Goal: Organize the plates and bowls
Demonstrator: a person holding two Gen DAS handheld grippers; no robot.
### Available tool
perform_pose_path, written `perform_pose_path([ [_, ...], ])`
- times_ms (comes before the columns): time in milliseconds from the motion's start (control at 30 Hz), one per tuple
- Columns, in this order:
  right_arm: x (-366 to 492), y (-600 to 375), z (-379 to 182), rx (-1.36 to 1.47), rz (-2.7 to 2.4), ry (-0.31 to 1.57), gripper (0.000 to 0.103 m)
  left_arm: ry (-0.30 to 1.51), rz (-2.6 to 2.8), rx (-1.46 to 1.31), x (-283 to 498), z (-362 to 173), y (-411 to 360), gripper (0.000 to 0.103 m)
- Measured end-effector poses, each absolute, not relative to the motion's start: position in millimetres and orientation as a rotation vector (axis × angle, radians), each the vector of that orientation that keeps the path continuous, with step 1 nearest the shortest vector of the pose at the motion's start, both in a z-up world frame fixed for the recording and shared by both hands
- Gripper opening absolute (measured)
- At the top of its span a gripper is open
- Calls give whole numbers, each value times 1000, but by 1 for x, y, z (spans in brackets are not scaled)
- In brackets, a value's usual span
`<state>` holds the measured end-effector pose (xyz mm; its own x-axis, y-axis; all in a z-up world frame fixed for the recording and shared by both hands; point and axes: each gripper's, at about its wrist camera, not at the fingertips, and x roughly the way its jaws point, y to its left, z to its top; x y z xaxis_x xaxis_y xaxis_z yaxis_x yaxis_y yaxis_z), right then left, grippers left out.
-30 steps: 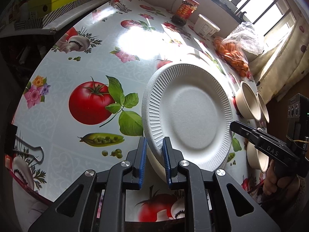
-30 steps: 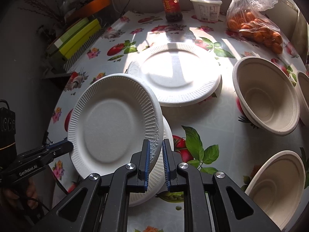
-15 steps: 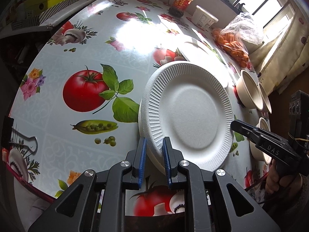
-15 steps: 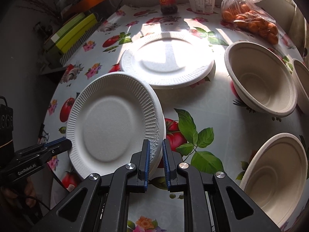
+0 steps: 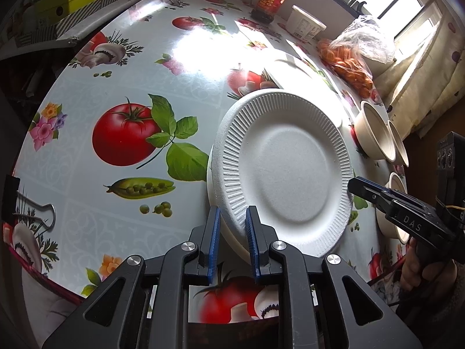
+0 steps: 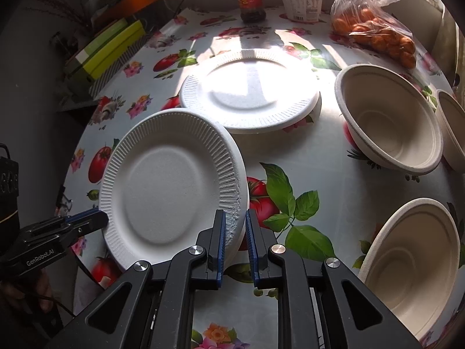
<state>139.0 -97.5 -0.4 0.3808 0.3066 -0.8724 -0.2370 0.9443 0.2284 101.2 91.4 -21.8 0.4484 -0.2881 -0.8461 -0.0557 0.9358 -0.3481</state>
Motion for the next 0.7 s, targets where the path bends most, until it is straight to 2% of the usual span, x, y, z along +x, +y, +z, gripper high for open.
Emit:
perform_pose_path([
  [433,138,-97,-1,72,344,1135,17,1106,-153,-351,101,-23,91,19],
  [700,136,-95,-1,65,347,1132,24,1102,-159,-348,100,-22,91,21],
])
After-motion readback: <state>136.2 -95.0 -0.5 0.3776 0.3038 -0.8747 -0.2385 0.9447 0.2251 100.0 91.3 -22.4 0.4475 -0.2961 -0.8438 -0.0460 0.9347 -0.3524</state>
